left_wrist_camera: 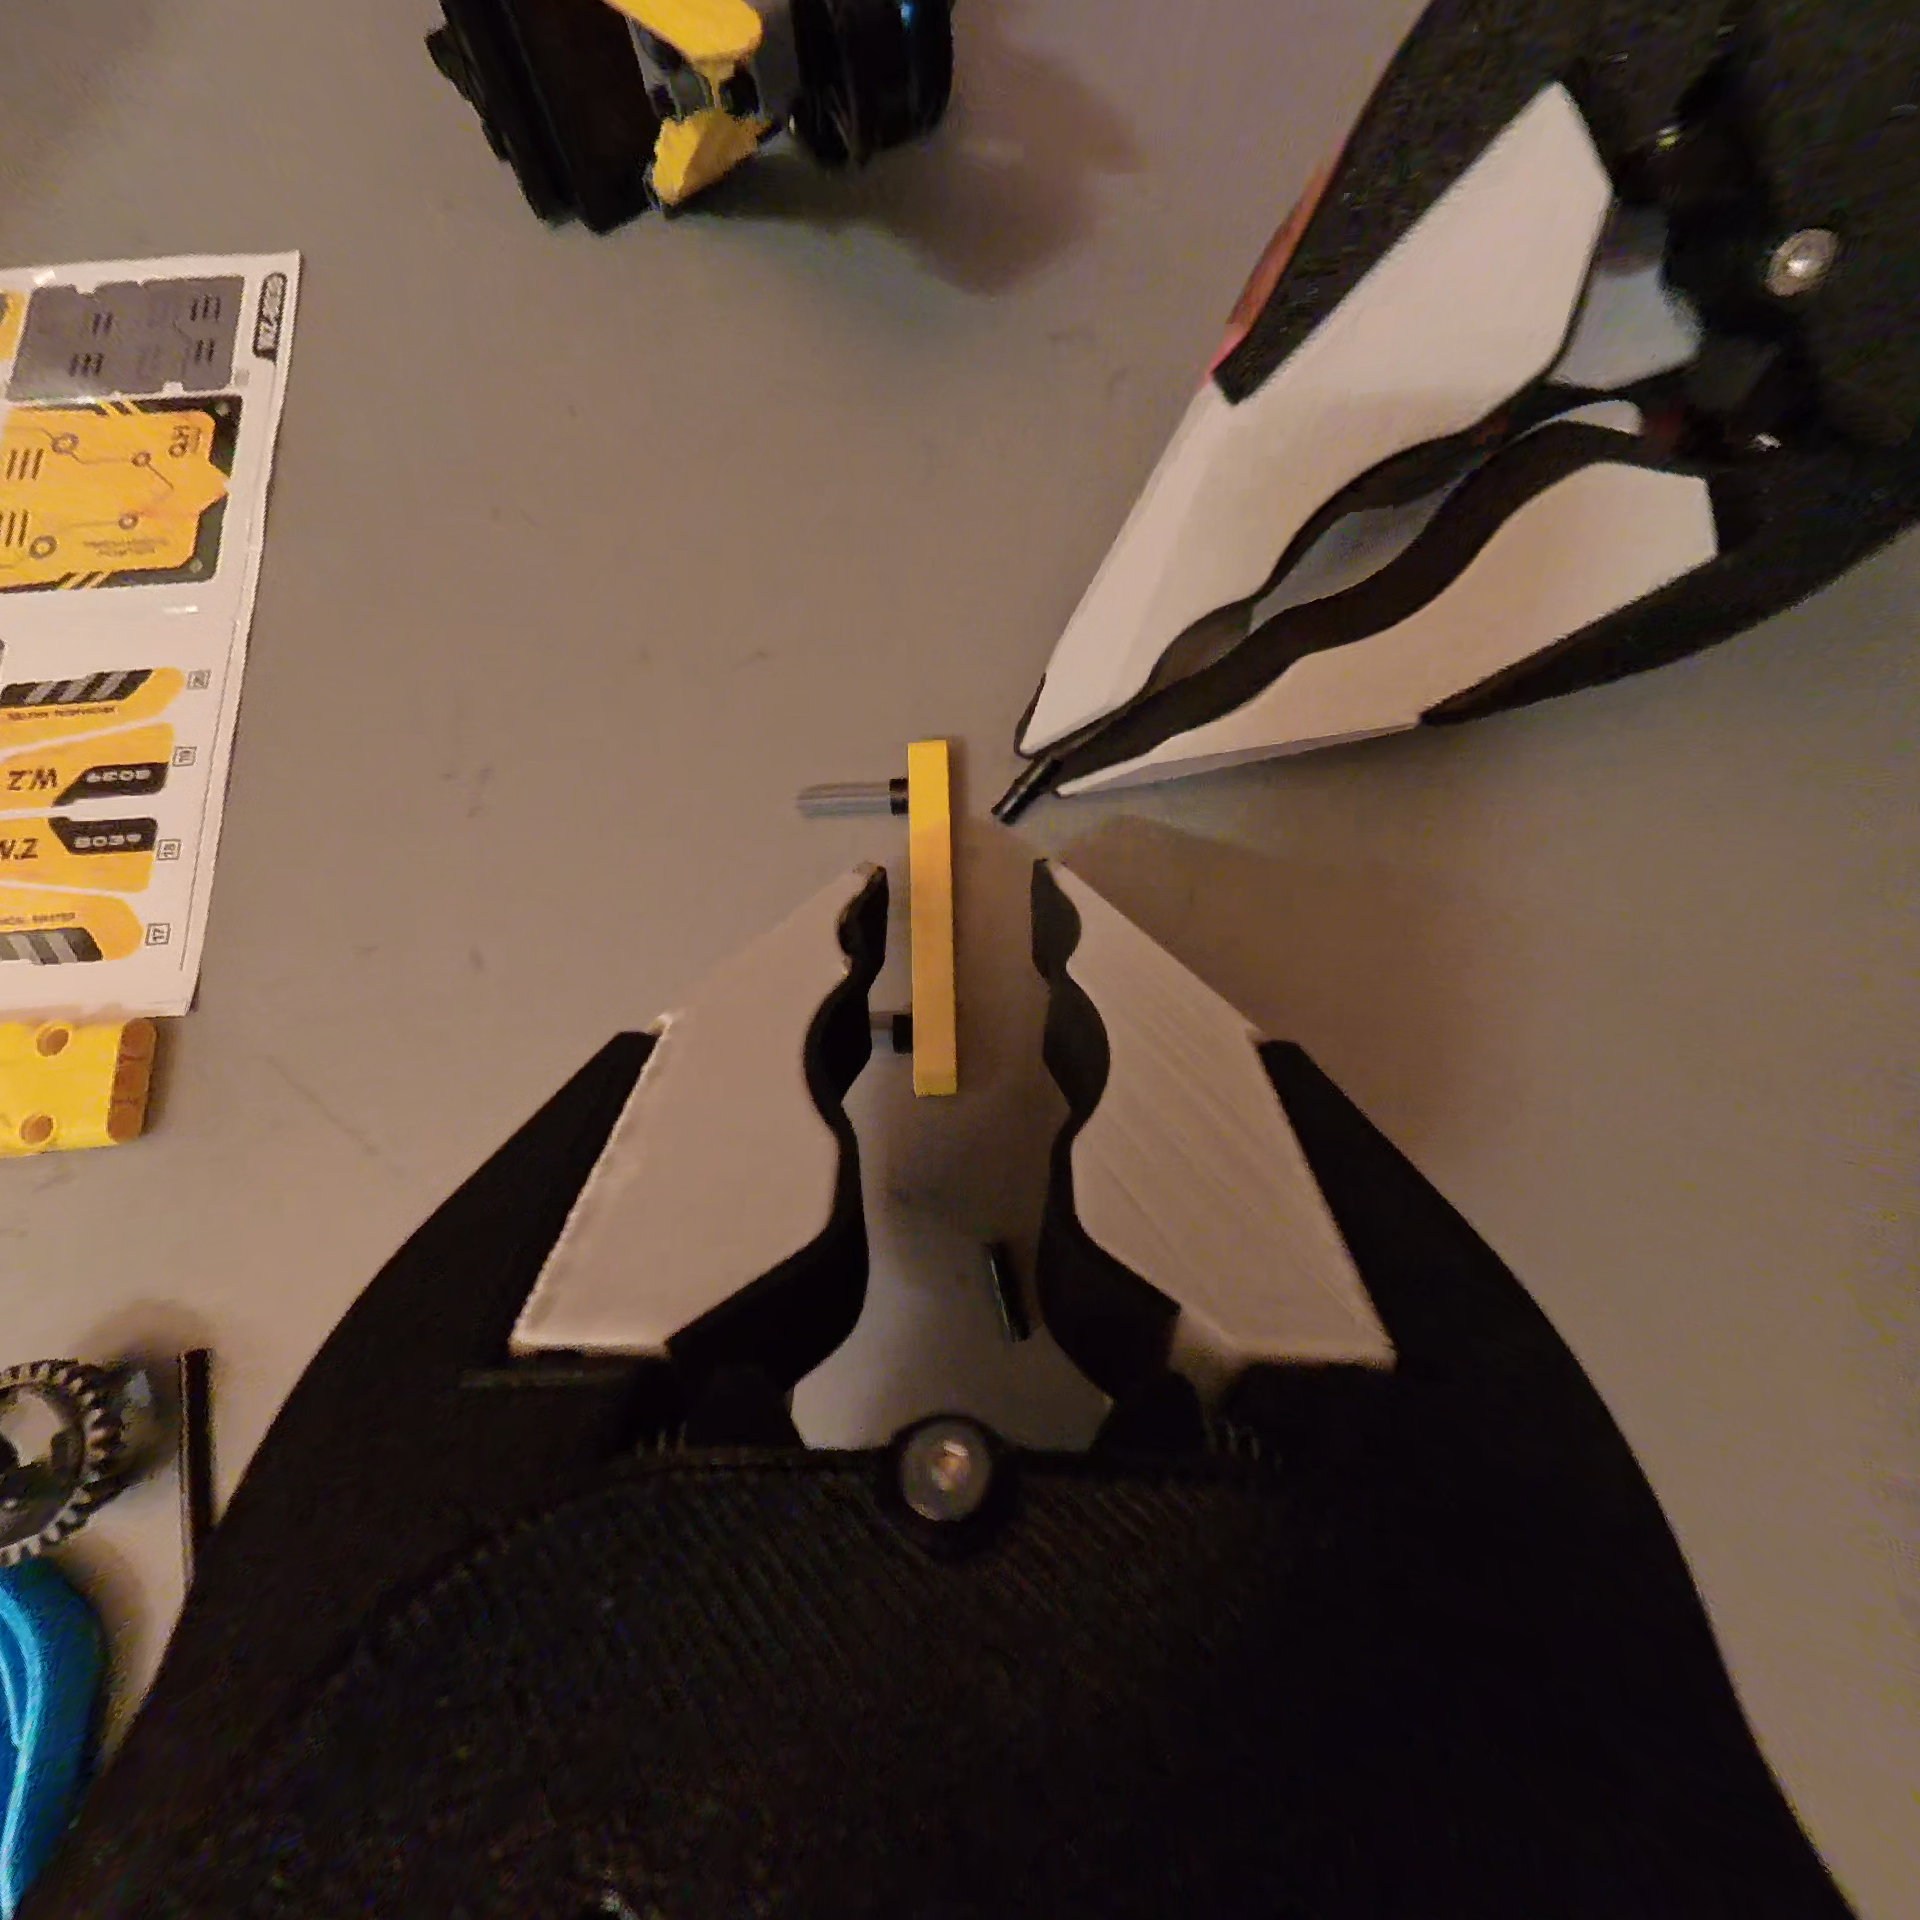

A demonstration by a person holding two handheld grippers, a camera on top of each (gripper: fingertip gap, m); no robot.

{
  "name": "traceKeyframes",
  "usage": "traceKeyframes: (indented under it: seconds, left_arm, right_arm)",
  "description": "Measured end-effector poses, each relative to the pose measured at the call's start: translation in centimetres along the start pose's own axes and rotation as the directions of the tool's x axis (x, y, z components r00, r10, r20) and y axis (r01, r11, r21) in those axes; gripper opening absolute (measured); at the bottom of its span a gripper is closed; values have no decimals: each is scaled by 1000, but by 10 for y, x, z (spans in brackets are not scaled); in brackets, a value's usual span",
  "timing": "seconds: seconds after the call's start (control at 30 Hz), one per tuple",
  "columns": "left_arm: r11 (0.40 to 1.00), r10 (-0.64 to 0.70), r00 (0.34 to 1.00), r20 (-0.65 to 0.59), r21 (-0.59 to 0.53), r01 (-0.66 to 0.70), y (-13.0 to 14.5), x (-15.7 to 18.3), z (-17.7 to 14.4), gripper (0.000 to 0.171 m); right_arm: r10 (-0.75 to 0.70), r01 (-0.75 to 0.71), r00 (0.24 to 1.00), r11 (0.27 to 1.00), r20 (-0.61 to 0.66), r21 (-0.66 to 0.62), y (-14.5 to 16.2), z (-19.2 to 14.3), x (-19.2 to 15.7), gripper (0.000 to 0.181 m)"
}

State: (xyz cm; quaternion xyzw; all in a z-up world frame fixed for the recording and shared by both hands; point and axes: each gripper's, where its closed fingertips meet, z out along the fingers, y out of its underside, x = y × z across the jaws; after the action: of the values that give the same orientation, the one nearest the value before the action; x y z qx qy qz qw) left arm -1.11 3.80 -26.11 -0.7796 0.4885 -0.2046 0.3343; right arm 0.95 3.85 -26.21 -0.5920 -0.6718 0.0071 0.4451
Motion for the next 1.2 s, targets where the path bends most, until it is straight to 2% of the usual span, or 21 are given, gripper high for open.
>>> traceKeyframes:
  seconds: [0.1, 0.23, 0.37, 0.57, 0.7, 0.8, 0.93, 1.2]
  left_arm:
    - [1000, -5, 1000, 12, -27, 6, 5, -1, 3, 25]
    - [1000, -18, 1000, 3, -20, 18, 5, -2, 1, 23]
    - [999, -35, 999, -26, -26, 35, 8, 0, 0, 22]
    - [996, -83, 995, -50, -33, 82, 9, 1, -1, 22]
    - [992, -118, 991, -59, -56, 115, 10, 5, -2, 28]
    - [991, -112, 992, -55, -73, 108, 11, 7, -3, 28]
    - [989, -124, 989, -74, -86, 118, 12, 11, -6, 28]
    - [981, -186, 969, -165, -94, 172, 13, 21, -13, 24]
  right_arm:
    - [-36, 35, 998, 999, -48, -31, 2, -2, -2, 5]
    - [-17, 16, 1000, 998, -26, -55, 2, -4, -5, 5]
    - [97, -93, 991, 994, 87, -48, 2, -6, -9, 5]
    - [264, -247, 935, 964, 235, -100, 4, -7, -12, 5]
    - [343, -315, 893, 939, 292, -140, 4, -11, -13, 24]
    - [406, -381, 839, 914, 362, -141, -2, -16, -17, 28]
    - [409, -401, 834, 910, 370, -102, -2, -13, -8, 25]
    - [374, -362, 824, 925, 426, -113, 3, -4, -11, 14]
